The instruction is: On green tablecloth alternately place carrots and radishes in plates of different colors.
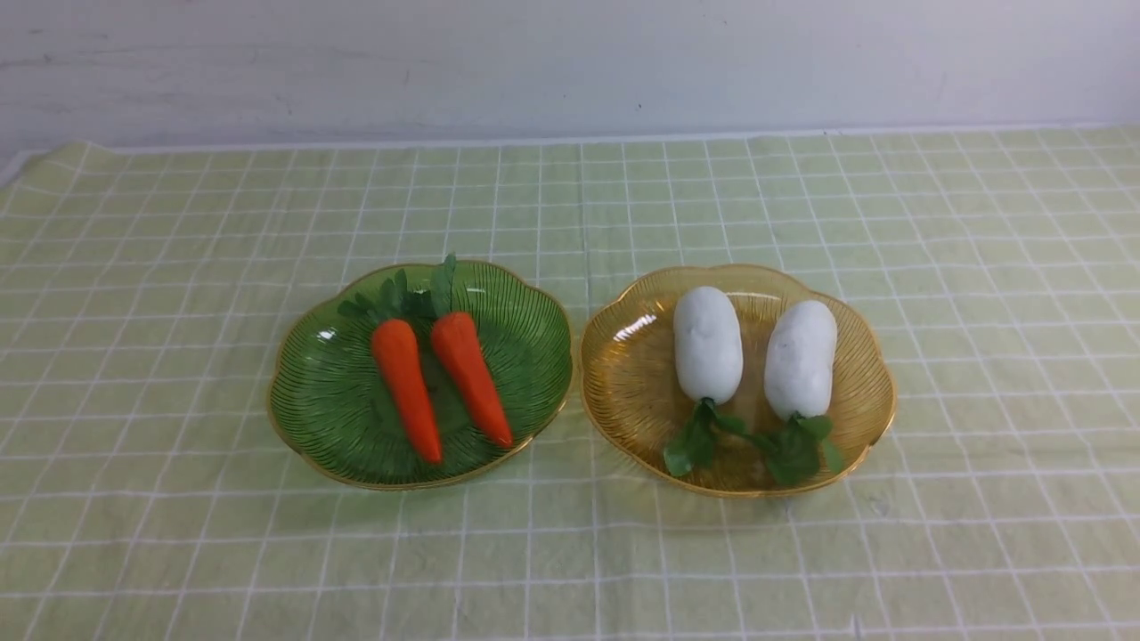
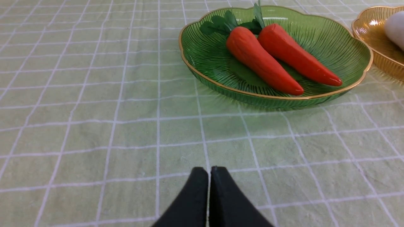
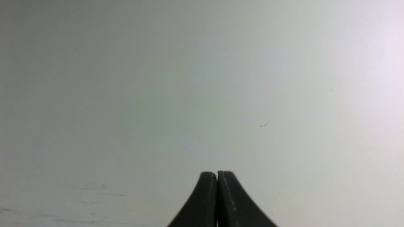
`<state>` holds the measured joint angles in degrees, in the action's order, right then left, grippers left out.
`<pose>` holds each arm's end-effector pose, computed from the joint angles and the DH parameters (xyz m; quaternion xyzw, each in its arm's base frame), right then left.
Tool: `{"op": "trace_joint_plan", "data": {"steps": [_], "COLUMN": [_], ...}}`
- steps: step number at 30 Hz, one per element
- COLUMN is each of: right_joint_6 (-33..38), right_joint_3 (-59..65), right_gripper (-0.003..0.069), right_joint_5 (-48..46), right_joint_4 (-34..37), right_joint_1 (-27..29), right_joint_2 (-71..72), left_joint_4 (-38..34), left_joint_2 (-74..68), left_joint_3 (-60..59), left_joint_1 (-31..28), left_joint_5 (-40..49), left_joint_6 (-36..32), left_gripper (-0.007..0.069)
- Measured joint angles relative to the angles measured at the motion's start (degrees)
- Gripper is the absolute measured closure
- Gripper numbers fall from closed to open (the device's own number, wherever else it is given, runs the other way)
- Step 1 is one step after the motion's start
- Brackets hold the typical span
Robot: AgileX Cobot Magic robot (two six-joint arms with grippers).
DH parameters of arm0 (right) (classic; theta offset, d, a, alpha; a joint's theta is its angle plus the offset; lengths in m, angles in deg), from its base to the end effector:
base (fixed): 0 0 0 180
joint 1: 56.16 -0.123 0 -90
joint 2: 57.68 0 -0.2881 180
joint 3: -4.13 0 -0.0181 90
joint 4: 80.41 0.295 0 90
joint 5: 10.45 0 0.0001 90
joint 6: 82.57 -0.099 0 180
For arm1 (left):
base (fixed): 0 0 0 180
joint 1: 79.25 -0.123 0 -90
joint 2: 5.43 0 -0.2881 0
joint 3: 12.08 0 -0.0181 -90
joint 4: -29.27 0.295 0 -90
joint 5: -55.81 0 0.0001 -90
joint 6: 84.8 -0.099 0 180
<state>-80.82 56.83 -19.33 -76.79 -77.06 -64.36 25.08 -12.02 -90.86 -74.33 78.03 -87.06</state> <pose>0.0468 0.0189 0.3589 -0.0969 0.5525 0.1658 0.8111 0.1001 -0.0114 0.1680 0.0314 0.8060 -0.0448 0.5894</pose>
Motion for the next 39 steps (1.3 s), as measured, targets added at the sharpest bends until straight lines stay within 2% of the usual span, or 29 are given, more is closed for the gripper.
{"op": "trace_joint_plan", "data": {"steps": [4, 8, 11, 14, 16, 20, 27, 39], "right_joint_6": [0.97, 2.18, 1.71, 0.15, -1.75, -6.09, -11.44, -11.61], "right_joint_3": [0.00, 1.85, 7.88, 15.91, 22.54, 25.64, 25.64, 25.64], "right_gripper": [0.0673, 0.0673, 0.0673, 0.0673, 0.0673, 0.0673, 0.0673, 0.0673], "right_joint_5": [-0.91, -7.33, -13.15, -14.50, -14.09, -14.20, -14.09, -14.09], "right_joint_4": [-2.03, -8.13, -13.90, -16.31, -16.42, -15.71, -15.26, -15.26], "right_joint_1": [0.00, 0.54, 4.49, 9.25, 12.96, 17.03, 19.26, 19.96], "right_joint_2": [0.00, 0.00, 0.00, 0.00, -0.05, -0.18, -0.18, -0.18], "left_joint_4": [0.00, 0.00, 0.05, 0.05, 0.05, 0.05, 0.05, 0.05], "left_joint_2": [0.00, 0.00, 0.00, 0.00, 0.00, 0.00, 0.00, 0.00], "left_joint_3": [0.00, 0.00, 0.00, 0.00, 0.00, 0.00, 0.00, 0.00], "left_joint_1": [0.00, 0.00, 0.00, 0.00, 0.00, 0.00, 0.00, 0.00], "left_joint_5": [0.00, 0.00, 0.00, 0.00, 0.00, -0.06, -0.06, -0.06], "left_joint_6": [0.06, 0.06, 0.06, 0.06, 0.06, 0.06, 0.06, 0.06], "left_gripper": [0.0633, 0.0633, 0.0633, 0.0633, 0.0633, 0.0633, 0.0633, 0.0633]}}
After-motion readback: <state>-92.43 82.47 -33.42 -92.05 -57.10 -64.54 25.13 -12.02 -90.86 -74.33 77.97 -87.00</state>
